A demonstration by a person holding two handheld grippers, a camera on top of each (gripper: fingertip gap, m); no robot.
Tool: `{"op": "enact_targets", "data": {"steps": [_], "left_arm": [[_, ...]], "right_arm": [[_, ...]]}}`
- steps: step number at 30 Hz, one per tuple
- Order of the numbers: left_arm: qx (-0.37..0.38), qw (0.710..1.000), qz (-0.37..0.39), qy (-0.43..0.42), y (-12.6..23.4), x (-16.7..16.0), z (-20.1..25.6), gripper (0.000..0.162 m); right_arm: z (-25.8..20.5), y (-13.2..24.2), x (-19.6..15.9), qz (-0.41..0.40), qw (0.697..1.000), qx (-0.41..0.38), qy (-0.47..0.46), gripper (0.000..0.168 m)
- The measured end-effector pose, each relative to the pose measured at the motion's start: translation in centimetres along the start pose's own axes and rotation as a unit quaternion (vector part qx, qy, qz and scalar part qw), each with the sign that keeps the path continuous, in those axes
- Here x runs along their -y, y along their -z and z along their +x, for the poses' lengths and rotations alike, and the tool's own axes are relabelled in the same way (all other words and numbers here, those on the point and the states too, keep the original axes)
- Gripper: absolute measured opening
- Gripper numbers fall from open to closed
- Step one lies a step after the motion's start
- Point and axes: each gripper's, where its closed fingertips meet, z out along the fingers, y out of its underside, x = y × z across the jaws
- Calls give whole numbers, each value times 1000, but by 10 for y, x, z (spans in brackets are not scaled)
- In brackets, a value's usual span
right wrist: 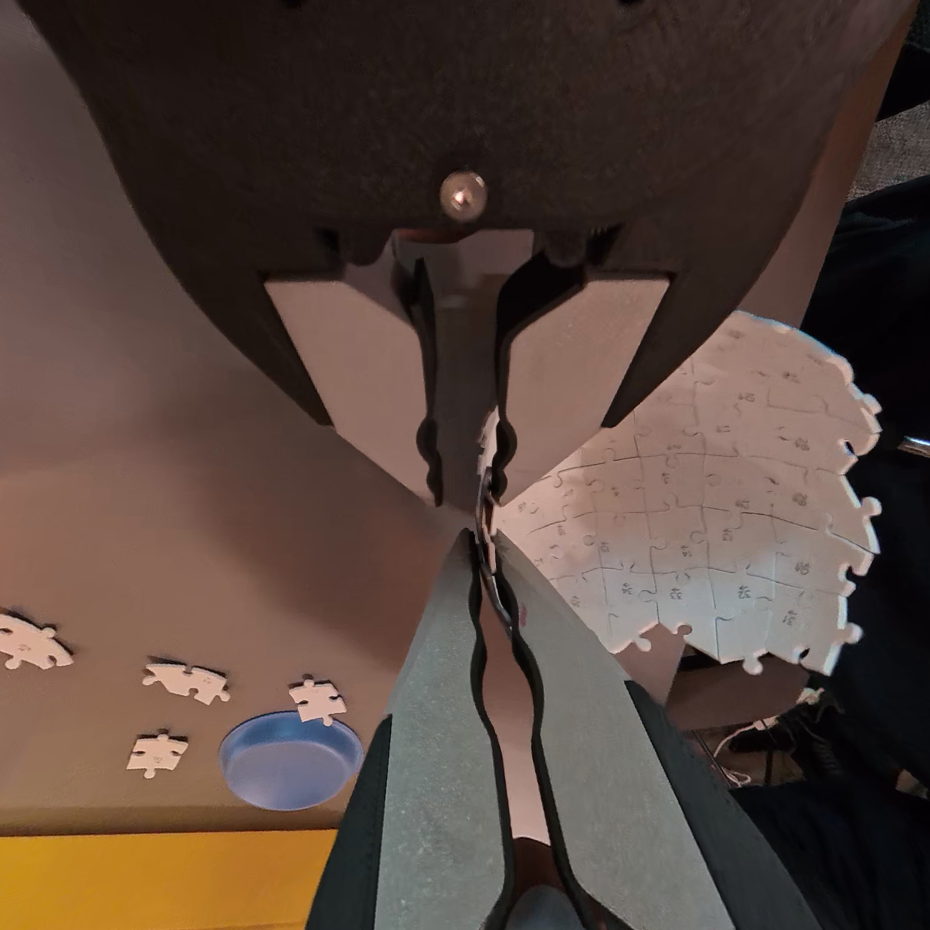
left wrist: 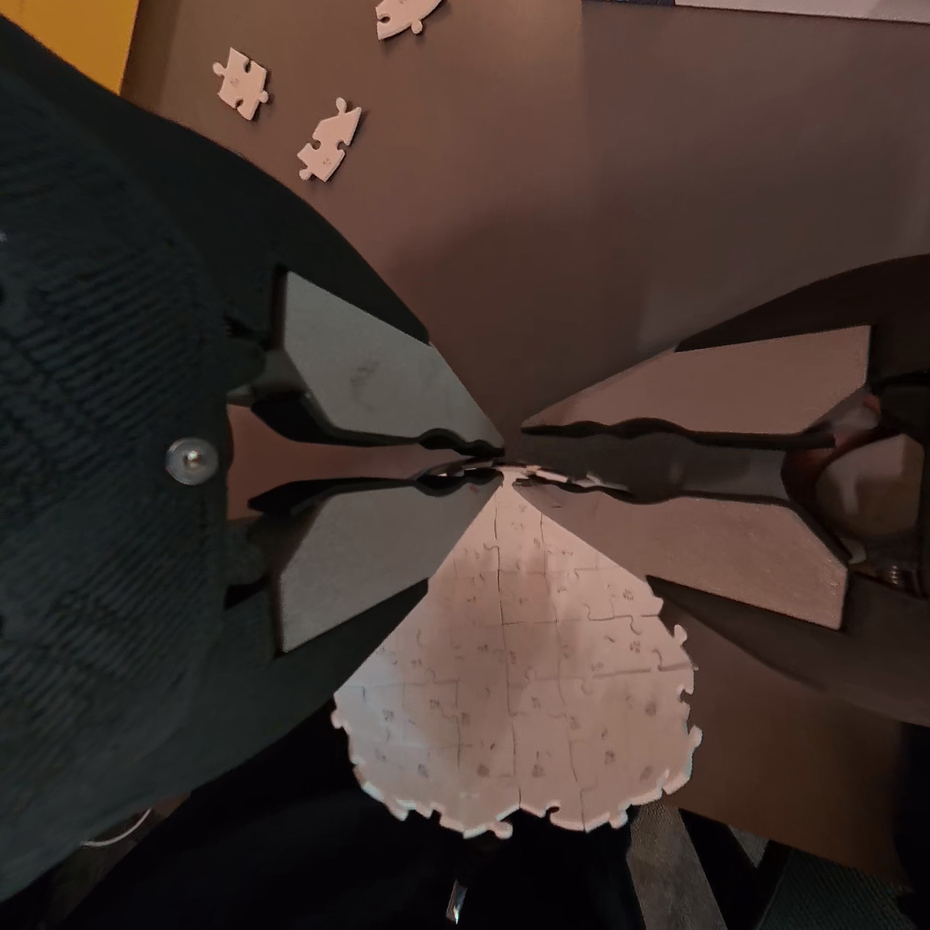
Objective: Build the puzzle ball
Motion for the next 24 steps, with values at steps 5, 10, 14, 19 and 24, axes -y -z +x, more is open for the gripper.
{"op": "enact_targets", "data": {"steps": [5,10,14,19,24], "left_arm": [[-3,1000,-3,-7,0,0,2,2],[-2,1000,-7,-4,-1,-3,1,2],[-7,1000,-10,0,-1,-5,2,3],[-9,1000,-2,-5,1,-8,6,6],[-10,1000,28,-1,6,-7,5,14]], "right_arm": [[-5,7,11,36,999,12,8,3],[-5,4,9,32,999,7,18,0],[-5,4,10,35,999,10,16,0],[-5,6,12,50,999,10,10,0],[-9,5,14,58,998,18,9,0]]}}
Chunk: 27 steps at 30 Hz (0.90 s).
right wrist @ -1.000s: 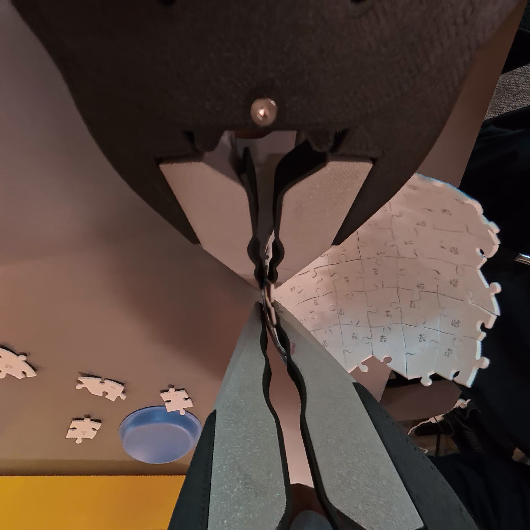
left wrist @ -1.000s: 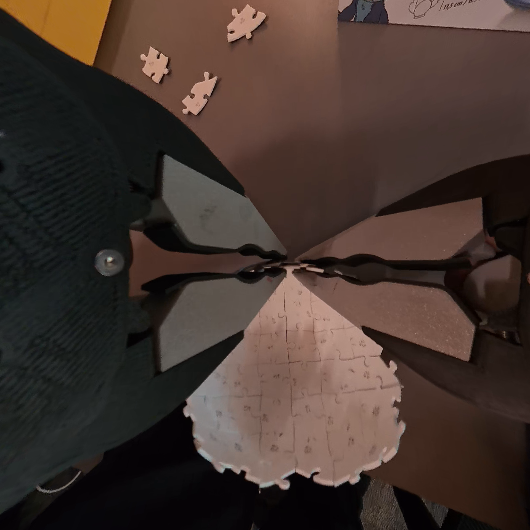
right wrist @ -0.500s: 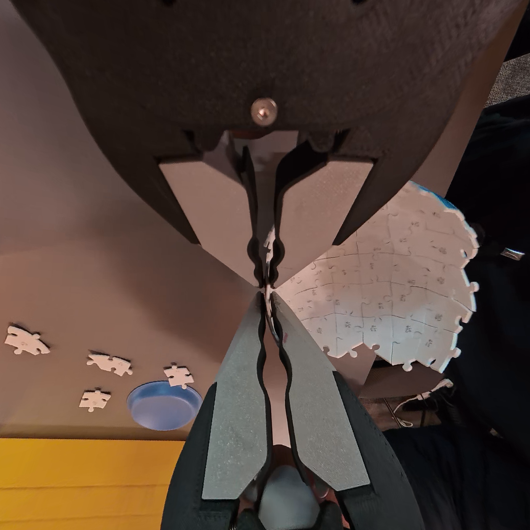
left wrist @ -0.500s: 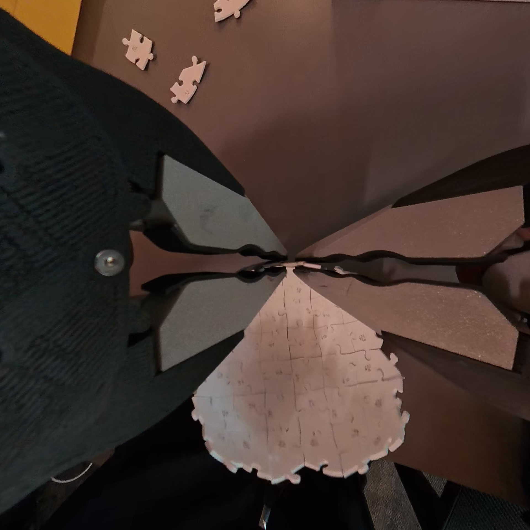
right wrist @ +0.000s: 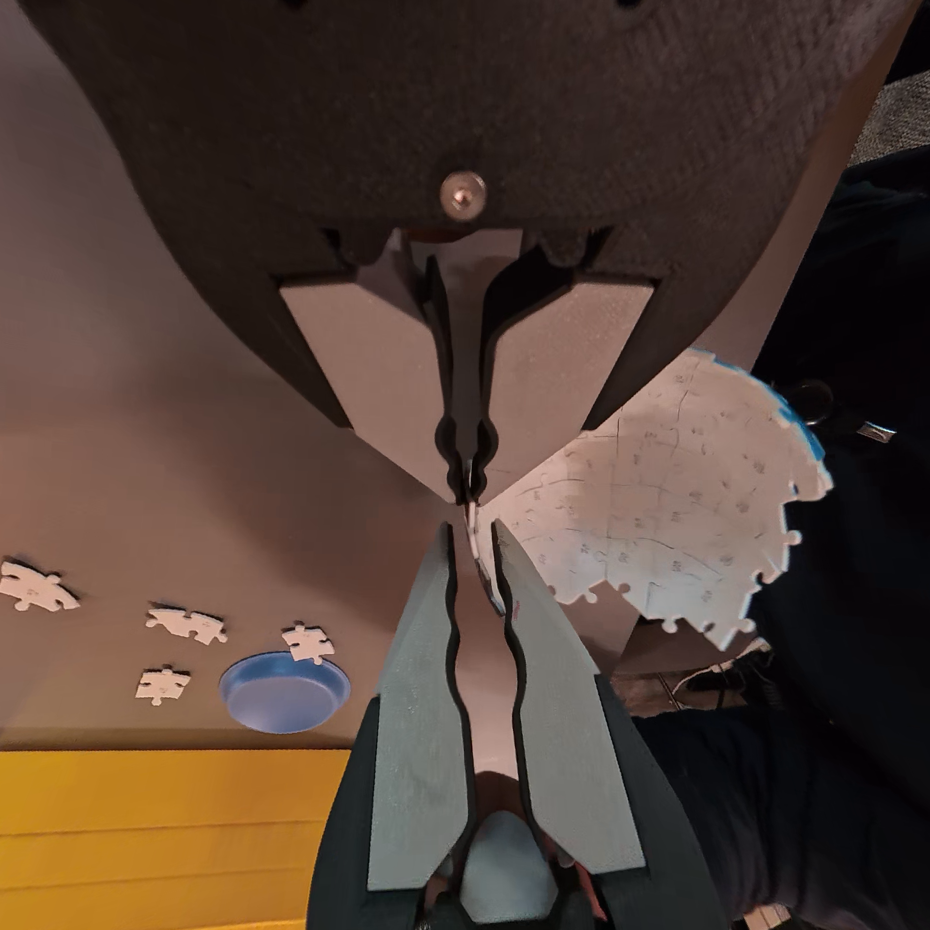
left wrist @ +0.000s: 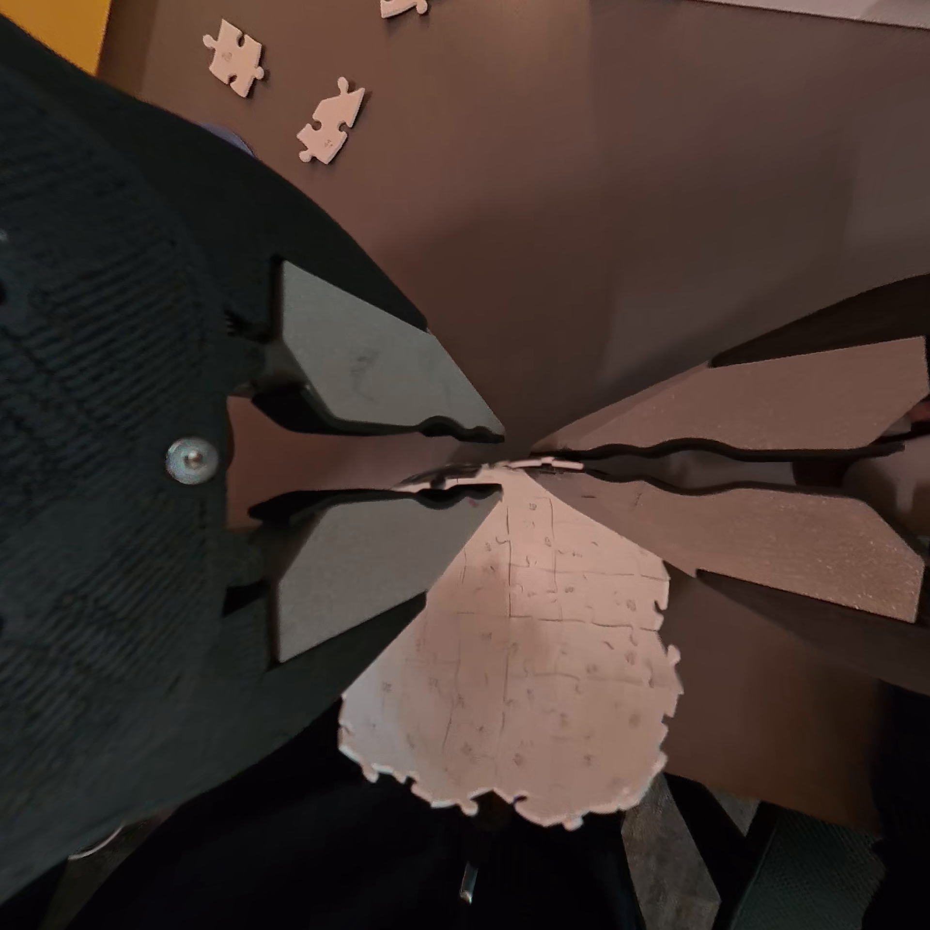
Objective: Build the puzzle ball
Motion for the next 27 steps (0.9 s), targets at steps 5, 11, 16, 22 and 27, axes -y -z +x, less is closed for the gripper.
{"op": "enact_targets", "data": {"steps": [5,11,16,22,27], "left_arm": [[-11,1000,16,7,2,0,1,16],[-19,999,40,12,4,0,5,18],[-19,998,65,12,14,0,12,24],[-15,993,119,4,39,9,20,27],[22,982,188,26,65,16,1,27]], "right_arm": [[-3,0,5,12,1000,2,1,0],[-1,10,14,39,999,-7,3,0],[2,32,33,105,994,-21,0,0],[12,49,42,151,988,-42,-14,0],[19,50,40,150,986,-65,-16,0]]}}
